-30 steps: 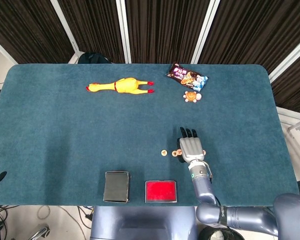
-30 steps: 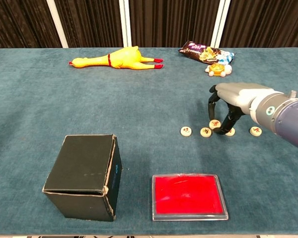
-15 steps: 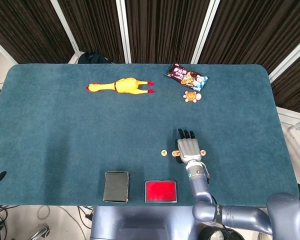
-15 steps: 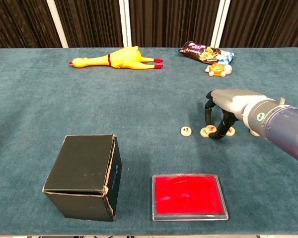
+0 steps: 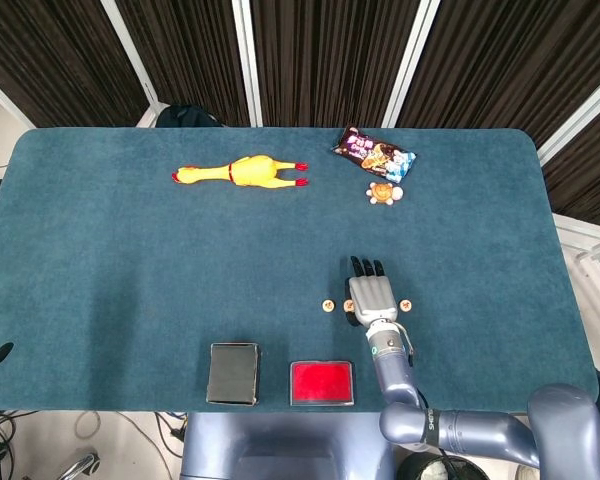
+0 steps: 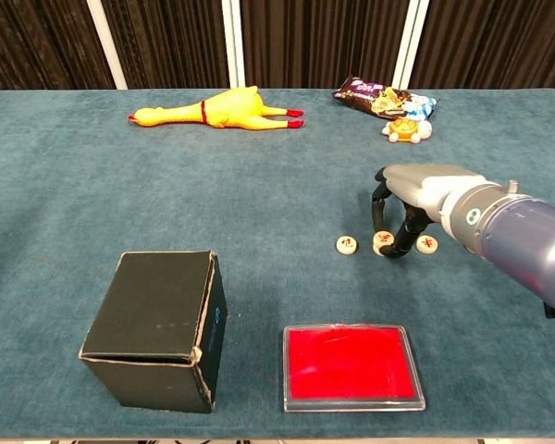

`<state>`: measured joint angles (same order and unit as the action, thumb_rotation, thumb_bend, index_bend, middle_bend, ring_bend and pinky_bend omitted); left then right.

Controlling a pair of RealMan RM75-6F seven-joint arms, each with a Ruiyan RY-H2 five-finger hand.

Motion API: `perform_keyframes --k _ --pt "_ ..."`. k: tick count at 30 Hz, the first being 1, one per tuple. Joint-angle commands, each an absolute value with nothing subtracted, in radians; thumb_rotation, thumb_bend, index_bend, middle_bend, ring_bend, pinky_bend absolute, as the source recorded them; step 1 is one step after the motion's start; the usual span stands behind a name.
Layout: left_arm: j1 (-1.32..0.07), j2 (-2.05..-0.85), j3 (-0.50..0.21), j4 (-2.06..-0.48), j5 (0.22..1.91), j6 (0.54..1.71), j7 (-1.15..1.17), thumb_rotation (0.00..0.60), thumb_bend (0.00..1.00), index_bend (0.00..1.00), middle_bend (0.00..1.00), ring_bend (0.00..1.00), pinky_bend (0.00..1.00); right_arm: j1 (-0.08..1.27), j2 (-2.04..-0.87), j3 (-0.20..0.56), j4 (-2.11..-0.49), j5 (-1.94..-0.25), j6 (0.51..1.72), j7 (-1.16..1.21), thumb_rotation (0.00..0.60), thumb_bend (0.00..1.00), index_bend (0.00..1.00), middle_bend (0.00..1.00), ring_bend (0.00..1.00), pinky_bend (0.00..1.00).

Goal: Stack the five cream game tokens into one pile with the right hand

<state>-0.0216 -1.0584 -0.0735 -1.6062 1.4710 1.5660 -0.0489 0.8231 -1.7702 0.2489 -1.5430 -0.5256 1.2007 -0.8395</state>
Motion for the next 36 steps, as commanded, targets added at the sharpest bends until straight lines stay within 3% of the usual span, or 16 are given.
perform_keyframes --k 1,36 --pt "-0.021 -1.058 -0.074 -1.607 1.471 1.567 -0.049 0.6 0.12 0.12 0.0 0.0 0.03 0.825 -1.772 0.249 -1.54 -0.52 1.199 -0.843 0.6 0.39 0.54 0.0 0.0 0.0" --pt "-0.021 -1.058 -0.073 -1.609 1.47 1.564 -0.046 0.6 0.12 0.13 0.0 0.0 0.03 0.829 -1.753 0.243 -1.574 -0.494 1.205 -0.866 0.6 0.39 0.47 0.0 0.0 0.0"
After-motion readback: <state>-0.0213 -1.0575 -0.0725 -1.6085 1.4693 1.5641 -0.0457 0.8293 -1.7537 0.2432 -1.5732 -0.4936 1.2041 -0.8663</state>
